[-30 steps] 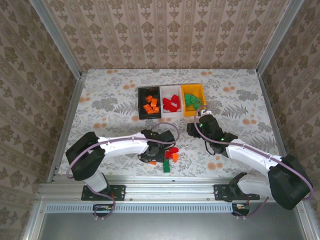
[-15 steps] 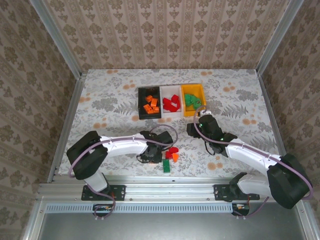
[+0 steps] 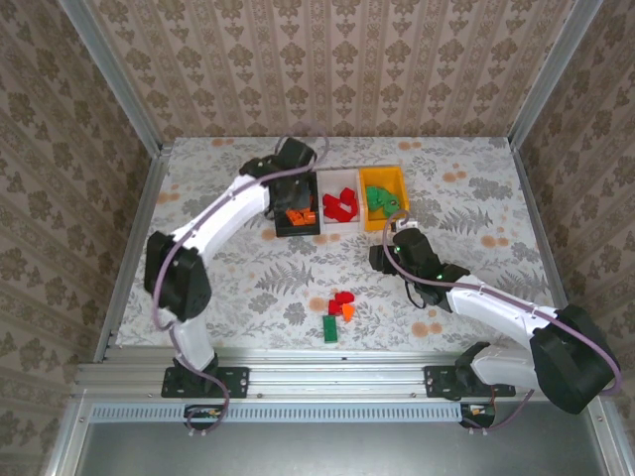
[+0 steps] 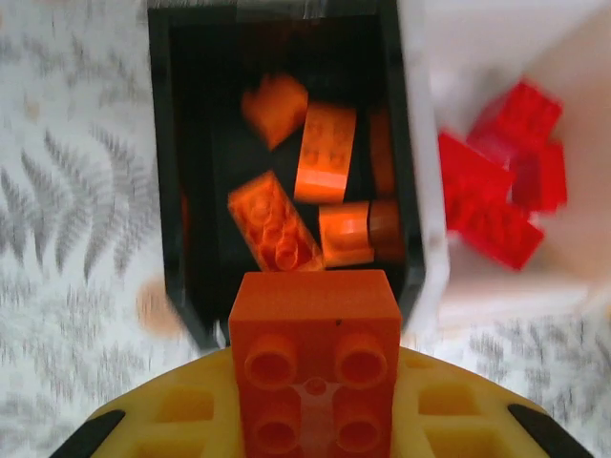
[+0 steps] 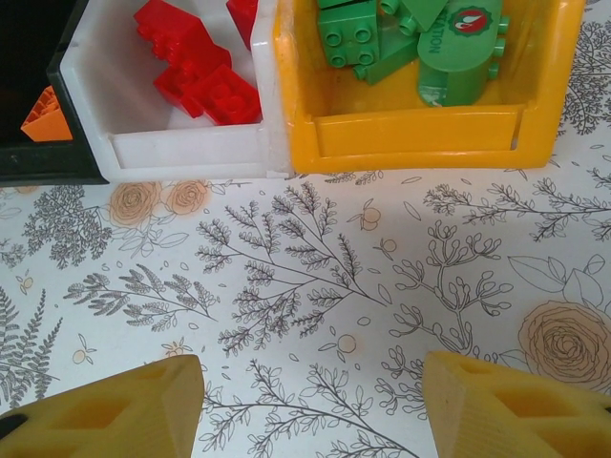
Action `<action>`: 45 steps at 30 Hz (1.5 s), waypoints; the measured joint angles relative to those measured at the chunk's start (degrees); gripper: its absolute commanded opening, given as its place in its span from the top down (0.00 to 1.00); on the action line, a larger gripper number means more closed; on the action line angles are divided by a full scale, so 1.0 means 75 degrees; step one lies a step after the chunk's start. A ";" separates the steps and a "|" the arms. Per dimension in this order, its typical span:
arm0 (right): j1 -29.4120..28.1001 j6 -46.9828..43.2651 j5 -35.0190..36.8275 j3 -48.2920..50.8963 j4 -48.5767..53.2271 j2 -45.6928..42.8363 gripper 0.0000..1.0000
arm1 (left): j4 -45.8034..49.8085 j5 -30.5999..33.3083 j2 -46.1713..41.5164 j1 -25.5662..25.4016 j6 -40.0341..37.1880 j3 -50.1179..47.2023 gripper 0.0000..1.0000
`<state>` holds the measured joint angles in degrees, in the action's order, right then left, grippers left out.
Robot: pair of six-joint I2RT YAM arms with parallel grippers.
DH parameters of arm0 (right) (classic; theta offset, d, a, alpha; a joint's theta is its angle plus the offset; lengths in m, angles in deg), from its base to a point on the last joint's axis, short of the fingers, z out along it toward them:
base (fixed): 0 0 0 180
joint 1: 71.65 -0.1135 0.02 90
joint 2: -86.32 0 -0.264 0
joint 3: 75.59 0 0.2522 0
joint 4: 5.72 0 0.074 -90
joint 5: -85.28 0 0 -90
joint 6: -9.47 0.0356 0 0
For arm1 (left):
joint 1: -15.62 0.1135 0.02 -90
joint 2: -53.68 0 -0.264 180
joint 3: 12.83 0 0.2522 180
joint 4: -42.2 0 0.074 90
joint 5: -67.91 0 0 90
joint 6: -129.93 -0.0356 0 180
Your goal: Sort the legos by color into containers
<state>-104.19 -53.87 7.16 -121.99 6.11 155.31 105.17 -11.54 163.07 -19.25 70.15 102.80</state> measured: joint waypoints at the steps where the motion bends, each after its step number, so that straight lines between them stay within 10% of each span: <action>1: 0.0000 -0.0017 0.0020 0.0000 0.0000 -0.0003 0.37 | 0.0073 -0.0012 0.0472 0.0099 -0.0128 0.0539 0.77; 10: 0.0000 -0.0128 0.0052 0.0000 0.0093 -0.0265 0.37 | 0.1247 -0.0119 0.3066 0.0650 -0.0650 0.2731 0.51; 21: -0.1096 0.0347 0.1061 -0.0656 0.1623 -0.0580 0.33 | 0.1370 -0.1026 0.1550 0.0478 -0.1209 0.3089 0.00; 32: -0.5843 0.4028 0.2052 -0.1326 0.4409 0.0026 0.30 | 0.0912 -0.1699 -0.1536 0.1393 -0.1174 0.1472 0.00; 45: -0.6388 0.4934 0.1891 -0.2766 0.4339 0.2943 0.29 | -0.0568 -0.2871 -0.2463 0.2506 -0.0533 -0.1332 0.00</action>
<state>-152.10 -16.87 21.35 -142.74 38.65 177.39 100.91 -33.07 144.60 -0.46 66.15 92.81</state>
